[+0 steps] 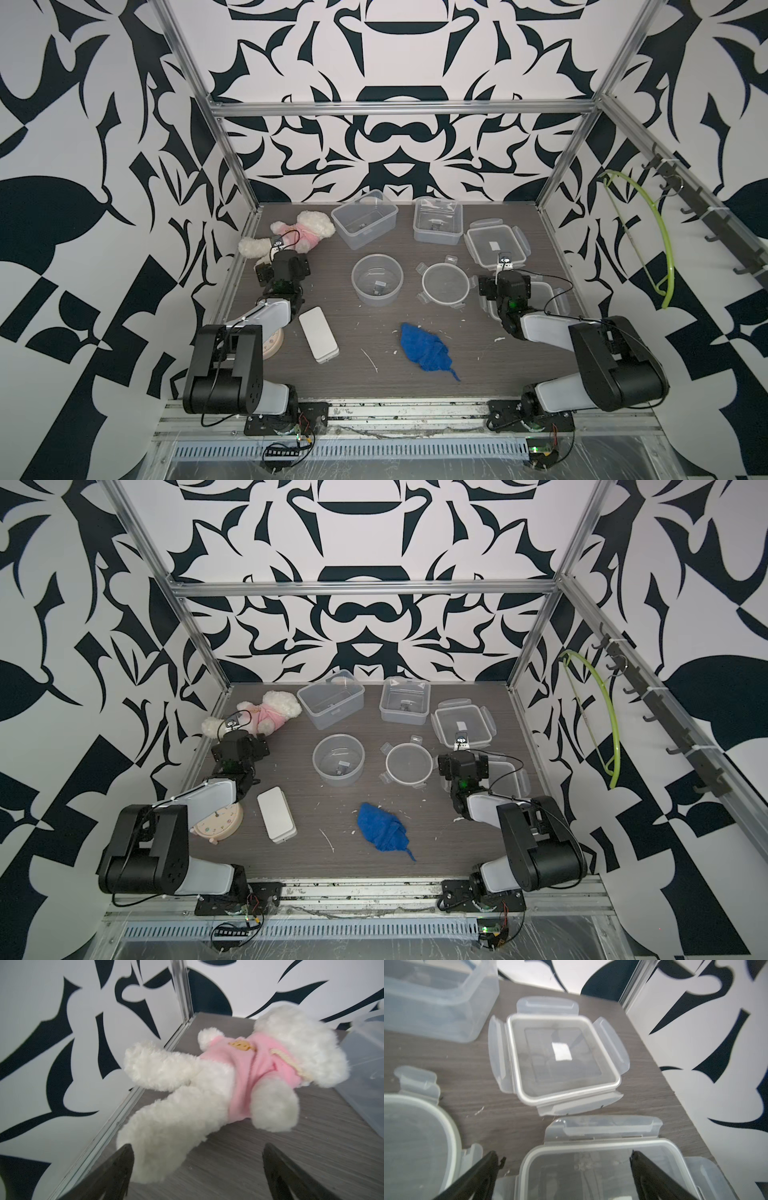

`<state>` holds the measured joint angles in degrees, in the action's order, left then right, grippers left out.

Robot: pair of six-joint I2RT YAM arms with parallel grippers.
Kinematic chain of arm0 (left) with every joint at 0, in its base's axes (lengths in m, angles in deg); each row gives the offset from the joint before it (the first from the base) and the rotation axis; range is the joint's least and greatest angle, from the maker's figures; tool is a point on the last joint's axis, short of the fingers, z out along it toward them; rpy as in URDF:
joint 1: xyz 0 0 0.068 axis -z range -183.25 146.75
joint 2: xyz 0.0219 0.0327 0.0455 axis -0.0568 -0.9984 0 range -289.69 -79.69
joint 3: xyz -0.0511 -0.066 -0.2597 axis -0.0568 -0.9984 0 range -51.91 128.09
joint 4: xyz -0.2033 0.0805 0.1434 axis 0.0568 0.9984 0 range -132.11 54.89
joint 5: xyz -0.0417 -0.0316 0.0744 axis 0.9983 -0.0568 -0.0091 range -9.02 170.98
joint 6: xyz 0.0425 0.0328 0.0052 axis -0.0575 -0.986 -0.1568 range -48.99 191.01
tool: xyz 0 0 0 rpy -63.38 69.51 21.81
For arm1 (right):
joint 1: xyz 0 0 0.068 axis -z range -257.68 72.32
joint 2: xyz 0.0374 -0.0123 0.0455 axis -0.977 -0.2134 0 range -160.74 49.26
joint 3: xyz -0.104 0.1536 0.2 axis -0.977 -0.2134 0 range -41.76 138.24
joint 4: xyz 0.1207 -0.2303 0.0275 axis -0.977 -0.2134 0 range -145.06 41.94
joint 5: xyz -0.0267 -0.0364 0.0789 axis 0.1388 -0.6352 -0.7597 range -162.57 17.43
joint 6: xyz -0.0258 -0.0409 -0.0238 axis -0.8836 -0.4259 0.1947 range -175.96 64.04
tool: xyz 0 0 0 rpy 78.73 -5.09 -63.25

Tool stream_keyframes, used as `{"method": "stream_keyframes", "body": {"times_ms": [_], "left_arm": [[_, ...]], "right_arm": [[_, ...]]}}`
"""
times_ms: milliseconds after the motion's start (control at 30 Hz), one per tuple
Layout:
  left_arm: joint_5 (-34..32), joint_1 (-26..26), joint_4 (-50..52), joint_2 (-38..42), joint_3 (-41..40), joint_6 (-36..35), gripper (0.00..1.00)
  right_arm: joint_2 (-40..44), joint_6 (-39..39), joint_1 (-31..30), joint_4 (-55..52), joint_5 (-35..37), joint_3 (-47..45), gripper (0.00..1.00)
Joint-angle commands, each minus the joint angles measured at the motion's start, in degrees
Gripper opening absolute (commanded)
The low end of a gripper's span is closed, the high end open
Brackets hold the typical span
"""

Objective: Wipe the insides of the lunch boxes
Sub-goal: Reset both arms

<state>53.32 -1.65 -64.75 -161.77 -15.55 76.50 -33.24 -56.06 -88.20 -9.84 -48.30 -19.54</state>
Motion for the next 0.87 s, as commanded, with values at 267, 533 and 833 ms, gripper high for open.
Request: {"method": "stream_keyframes", "body": {"times_ms": [267, 533, 833], "left_arm": [[18.69, -4.81, -18.78, -4.61, -10.15, 0.25, 0.99], [15.43, -4.7, -34.08, -7.58, -16.55, 1.82, 0.99], [17.45, -4.68, -28.57, -6.49, -14.71, 0.65, 0.99]], "right_arm": [[-6.02, 3.62, 3.66, 16.34, -1.27, -3.46, 1.0], [-6.29, 2.56, 3.66, 15.56, -2.3, -2.95, 1.0], [-6.29, 2.36, 3.67, 15.53, -2.48, -2.95, 1.0]]}}
